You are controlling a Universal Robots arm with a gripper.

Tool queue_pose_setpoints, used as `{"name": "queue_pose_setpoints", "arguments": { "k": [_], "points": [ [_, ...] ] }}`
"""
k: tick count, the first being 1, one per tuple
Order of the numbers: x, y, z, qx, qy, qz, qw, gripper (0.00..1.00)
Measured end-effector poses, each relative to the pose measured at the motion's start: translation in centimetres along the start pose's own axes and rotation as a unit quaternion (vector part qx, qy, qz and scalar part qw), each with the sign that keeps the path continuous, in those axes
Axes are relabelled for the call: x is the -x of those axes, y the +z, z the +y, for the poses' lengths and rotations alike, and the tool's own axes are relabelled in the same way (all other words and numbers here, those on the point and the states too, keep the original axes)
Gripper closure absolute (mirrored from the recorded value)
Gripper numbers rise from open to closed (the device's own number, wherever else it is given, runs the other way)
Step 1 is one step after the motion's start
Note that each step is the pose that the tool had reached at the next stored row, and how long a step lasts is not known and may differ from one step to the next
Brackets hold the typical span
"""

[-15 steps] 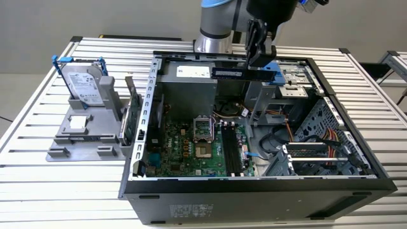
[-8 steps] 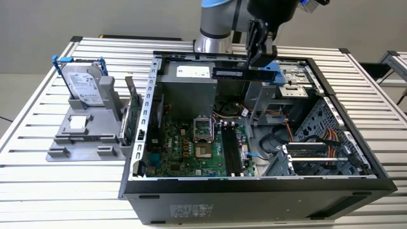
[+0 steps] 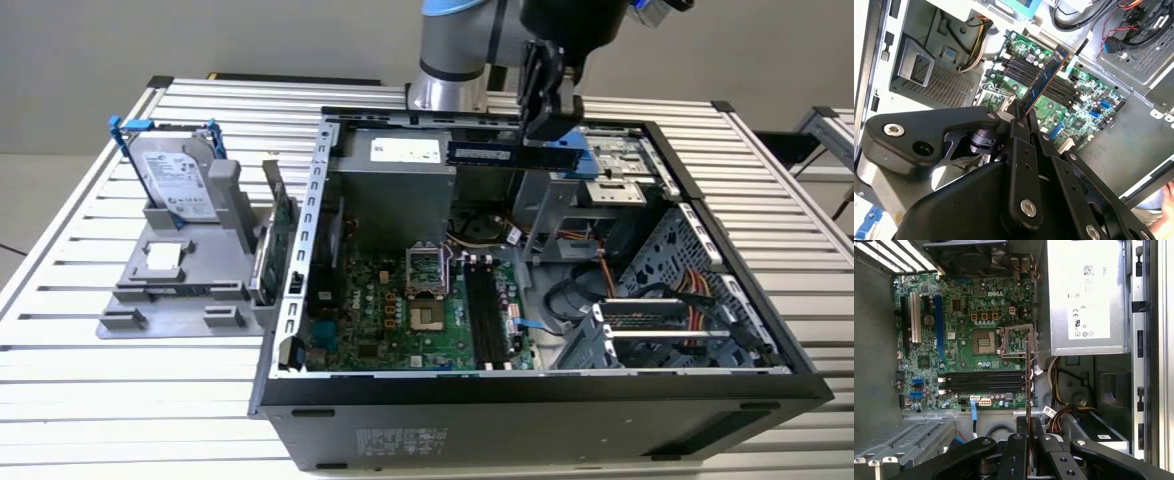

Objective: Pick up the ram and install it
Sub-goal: 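Pick up the ram and move it above insertion slot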

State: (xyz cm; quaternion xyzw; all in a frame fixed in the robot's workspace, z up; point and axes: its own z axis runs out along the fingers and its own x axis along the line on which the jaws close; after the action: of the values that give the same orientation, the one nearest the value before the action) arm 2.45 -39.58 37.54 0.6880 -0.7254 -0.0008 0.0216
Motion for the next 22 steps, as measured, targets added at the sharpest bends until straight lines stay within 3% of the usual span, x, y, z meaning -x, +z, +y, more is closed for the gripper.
{"name": "queue_pose_setpoints", "arguments": {
  "k": [22],
  "points": [
    [0.02, -0.02, -0.42, 0.0, 0.0, 0.0, 1.0, 1.0]
  ]
}}
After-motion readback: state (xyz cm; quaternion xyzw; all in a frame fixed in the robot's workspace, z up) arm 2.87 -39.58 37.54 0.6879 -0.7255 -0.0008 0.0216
